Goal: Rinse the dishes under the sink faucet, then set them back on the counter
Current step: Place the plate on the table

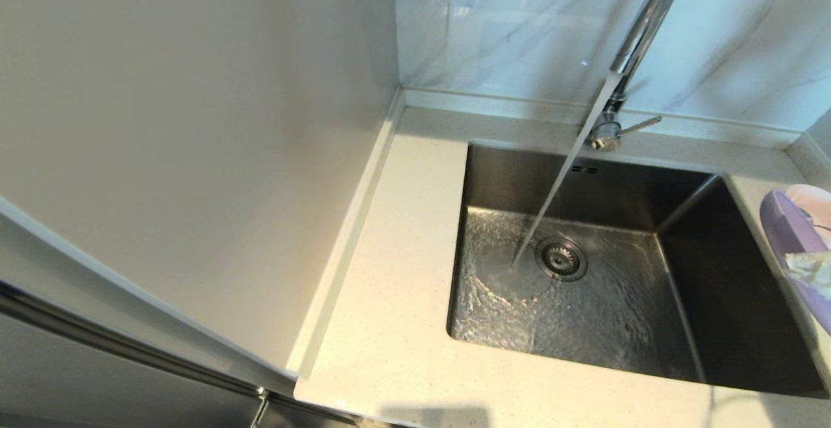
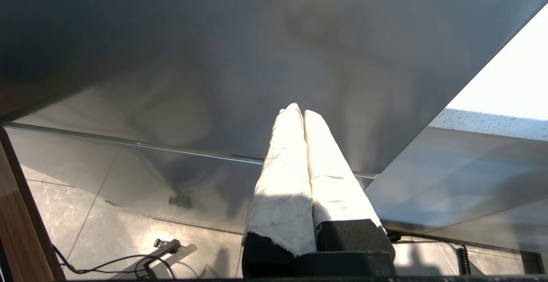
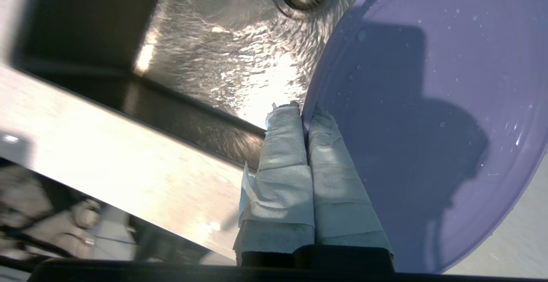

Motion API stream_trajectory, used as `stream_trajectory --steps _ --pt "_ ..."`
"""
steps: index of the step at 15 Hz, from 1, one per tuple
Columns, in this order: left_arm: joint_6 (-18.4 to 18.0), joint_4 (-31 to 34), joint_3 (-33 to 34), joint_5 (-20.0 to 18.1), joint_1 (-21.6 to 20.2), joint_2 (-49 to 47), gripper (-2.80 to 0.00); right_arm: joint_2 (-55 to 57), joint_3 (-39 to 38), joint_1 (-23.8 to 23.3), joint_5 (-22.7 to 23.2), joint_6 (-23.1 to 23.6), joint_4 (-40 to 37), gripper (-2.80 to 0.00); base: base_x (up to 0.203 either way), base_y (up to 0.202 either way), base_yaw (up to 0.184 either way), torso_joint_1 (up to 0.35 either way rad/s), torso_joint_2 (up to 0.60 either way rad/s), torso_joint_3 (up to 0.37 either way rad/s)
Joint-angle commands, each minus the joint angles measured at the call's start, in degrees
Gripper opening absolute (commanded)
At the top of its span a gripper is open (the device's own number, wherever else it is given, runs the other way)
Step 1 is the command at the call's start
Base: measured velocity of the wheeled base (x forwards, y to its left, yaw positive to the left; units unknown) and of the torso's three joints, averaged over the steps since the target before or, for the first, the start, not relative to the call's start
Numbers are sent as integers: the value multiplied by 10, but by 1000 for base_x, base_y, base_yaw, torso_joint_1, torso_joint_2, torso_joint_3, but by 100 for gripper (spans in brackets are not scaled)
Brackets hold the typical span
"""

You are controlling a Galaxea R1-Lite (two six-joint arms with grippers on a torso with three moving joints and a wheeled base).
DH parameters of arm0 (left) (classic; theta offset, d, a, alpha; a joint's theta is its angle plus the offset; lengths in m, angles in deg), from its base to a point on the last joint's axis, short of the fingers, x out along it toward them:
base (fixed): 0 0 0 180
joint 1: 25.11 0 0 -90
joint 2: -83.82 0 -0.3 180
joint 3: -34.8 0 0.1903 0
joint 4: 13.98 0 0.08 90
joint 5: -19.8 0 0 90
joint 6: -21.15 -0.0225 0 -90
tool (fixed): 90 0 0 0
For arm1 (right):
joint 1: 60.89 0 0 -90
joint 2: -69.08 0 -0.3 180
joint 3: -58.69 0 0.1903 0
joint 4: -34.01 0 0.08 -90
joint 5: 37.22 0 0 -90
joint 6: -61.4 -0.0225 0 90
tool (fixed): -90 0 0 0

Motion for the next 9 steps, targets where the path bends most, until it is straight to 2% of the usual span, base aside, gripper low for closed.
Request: stream_trajectory --steps 1,3,5,9 --pt "0 0 0 0 0 0 -280 -18 -45 -52 -12 50 -3 -280 0 0 0 0 0 0" --pt "0 0 0 0 0 0 -280 -18 -81 -92 -39 83 -1 -280 0 0 0 0 0 0" --pt "0 0 0 0 0 0 -280 -12 -102 -123 -46 88 0 -280 0 0 0 0 0 0" --pt "0 0 0 0 0 0 -280 -6 -136 -153 -56 97 -1 -280 0 0 0 0 0 0"
